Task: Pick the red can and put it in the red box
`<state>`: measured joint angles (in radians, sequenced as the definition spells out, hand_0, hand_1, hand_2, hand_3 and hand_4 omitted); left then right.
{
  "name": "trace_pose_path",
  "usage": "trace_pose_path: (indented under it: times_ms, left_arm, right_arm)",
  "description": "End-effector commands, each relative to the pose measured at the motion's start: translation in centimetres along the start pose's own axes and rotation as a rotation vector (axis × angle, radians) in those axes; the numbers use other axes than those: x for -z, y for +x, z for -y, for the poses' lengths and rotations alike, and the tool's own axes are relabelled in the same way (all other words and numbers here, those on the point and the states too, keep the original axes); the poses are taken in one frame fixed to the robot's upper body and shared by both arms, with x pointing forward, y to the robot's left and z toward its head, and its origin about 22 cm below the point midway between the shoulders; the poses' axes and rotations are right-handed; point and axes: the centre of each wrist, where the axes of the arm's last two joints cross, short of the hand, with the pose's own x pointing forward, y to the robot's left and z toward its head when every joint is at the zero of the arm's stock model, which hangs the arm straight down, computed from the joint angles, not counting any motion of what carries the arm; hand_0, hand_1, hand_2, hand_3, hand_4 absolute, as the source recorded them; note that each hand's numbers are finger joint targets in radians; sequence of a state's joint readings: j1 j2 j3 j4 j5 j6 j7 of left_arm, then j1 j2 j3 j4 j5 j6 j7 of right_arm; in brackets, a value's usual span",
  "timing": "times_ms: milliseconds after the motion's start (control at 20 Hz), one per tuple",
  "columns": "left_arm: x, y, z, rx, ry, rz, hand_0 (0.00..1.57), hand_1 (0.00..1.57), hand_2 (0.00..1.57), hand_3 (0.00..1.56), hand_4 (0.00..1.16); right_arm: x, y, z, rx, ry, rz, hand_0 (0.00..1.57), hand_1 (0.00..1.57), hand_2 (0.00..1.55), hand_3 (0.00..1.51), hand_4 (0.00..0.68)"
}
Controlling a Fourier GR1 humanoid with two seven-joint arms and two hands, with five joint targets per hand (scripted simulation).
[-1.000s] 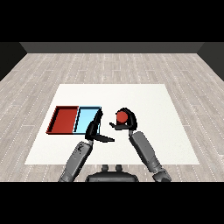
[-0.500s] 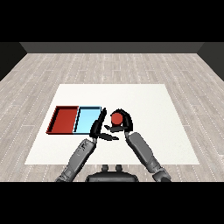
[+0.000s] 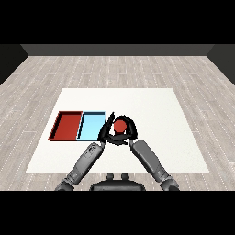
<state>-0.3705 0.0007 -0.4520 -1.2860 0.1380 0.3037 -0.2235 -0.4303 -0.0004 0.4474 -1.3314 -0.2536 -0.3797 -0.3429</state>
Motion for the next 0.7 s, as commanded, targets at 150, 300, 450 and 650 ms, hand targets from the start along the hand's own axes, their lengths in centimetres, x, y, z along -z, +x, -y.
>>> trace_pose_path:
  times_ms: [150, 300, 450, 650]
  left_arm:
    - [1.2, 1.2, 3.1, 0.043, -0.025, -0.001, 0.00, 0.00, 0.00, 0.00, 0.00]
    - [1.6, 1.5, 1.9, -0.008, -0.036, -0.030, 0.00, 0.00, 0.00, 0.00, 0.00]
    - [0.5, 0.6, 3.2, 0.016, 0.002, 0.012, 0.00, 0.00, 0.00, 0.00, 0.00]
    - [-0.3, 2.0, 3.0, 0.078, 0.061, 0.002, 0.73, 0.73, 0.76, 0.25, 0.69]
  right_arm:
    - [-0.8, 1.3, -1.9, 0.060, 0.036, -0.003, 1.44, 1.44, 1.43, 1.38, 0.595]
    - [-0.5, 0.8, -2.6, 0.042, 0.026, 0.015, 1.46, 1.46, 1.45, 1.40, 0.578]
    - [0.0, 0.7, -2.0, 0.036, 0.016, 0.010, 1.46, 1.46, 1.45, 1.40, 0.523]
    - [0.7, 0.5, -2.2, 0.030, 0.032, 0.031, 1.52, 1.52, 1.46, 1.40, 0.516]
